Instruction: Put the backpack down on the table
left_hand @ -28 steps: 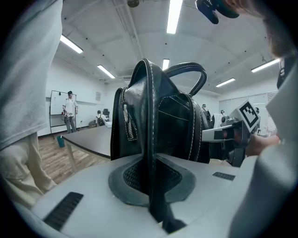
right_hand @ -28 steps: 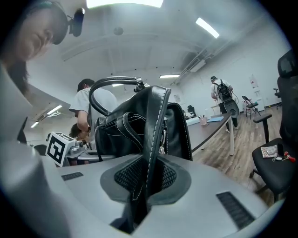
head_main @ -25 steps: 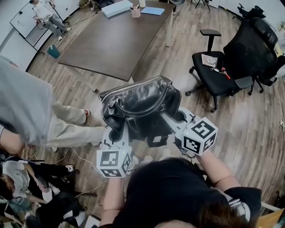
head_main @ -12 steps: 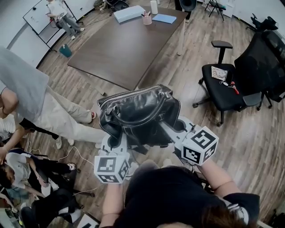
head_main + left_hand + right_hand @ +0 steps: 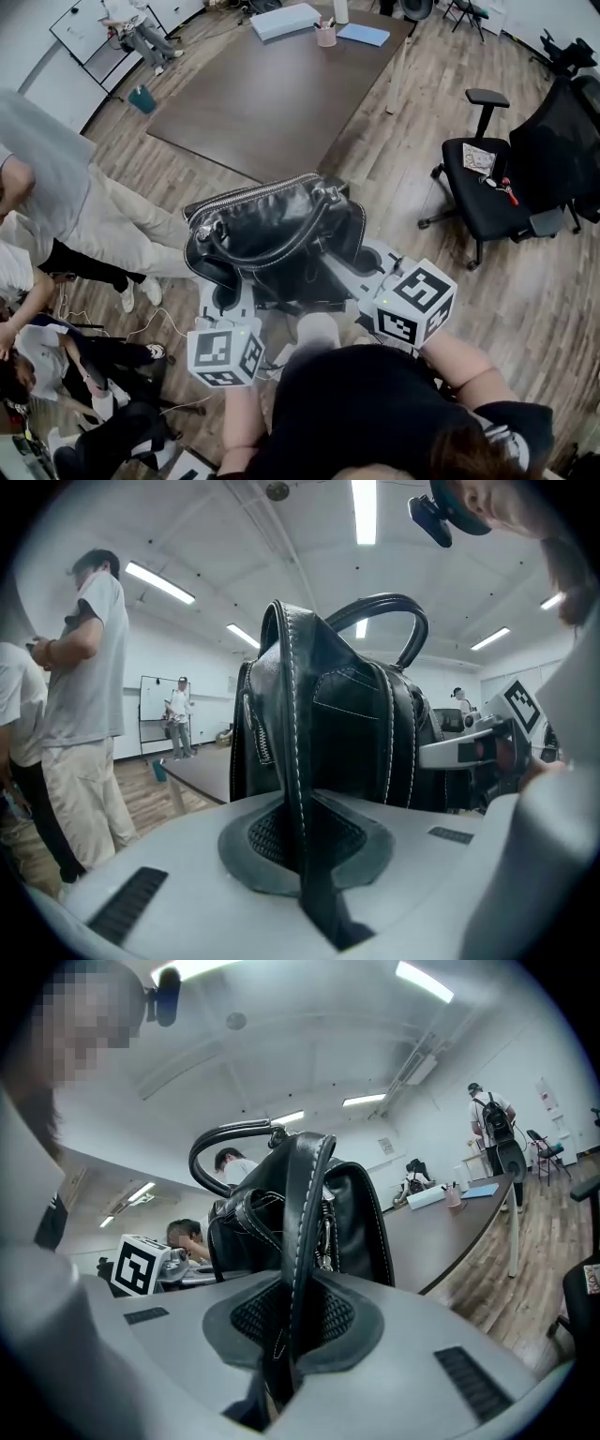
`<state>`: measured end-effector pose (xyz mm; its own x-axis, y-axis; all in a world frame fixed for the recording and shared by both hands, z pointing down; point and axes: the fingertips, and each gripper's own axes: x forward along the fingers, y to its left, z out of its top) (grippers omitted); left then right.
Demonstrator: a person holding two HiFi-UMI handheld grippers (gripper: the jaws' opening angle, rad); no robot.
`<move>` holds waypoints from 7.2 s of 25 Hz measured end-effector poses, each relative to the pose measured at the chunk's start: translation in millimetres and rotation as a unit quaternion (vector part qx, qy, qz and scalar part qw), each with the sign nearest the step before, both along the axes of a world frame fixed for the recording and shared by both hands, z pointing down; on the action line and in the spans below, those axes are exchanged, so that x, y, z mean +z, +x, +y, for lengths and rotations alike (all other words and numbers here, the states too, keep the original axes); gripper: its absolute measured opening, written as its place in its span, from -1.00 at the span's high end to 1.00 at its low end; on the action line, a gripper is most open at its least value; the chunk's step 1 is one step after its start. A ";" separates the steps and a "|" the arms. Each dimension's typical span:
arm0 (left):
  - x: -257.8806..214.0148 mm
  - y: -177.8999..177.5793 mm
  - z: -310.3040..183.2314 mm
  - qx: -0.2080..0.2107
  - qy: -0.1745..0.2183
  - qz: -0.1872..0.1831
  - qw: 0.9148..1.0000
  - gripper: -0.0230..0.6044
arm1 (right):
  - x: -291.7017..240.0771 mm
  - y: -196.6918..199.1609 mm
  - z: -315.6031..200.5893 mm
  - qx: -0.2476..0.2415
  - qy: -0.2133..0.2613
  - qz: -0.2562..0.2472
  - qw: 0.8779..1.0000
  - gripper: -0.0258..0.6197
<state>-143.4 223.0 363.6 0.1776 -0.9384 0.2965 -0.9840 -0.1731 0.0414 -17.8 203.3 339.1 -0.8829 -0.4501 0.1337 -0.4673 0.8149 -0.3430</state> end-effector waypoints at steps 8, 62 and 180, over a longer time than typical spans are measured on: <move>-13.9 -108.7 -68.0 -0.013 -0.004 -0.001 1.000 0.80 | -13.5 -109.5 -69.4 -0.019 -0.007 0.007 1.000 0.77; -42.2 -83.5 -458.2 -0.101 0.033 -0.022 0.994 0.80 | -27.9 -81.7 -431.6 -0.056 0.012 -0.038 0.998 0.77; 0.4 46.4 -546.8 0.071 0.075 0.111 0.988 0.78 | 24.8 106.2 -539.5 0.263 0.060 0.034 0.962 0.87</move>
<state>-97.0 -323.8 364.0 0.3560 -0.9297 0.0945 -0.9188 -0.3298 0.2167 88.4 -336.2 363.9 -0.5189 -0.8487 0.1025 -0.8445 0.4904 -0.2151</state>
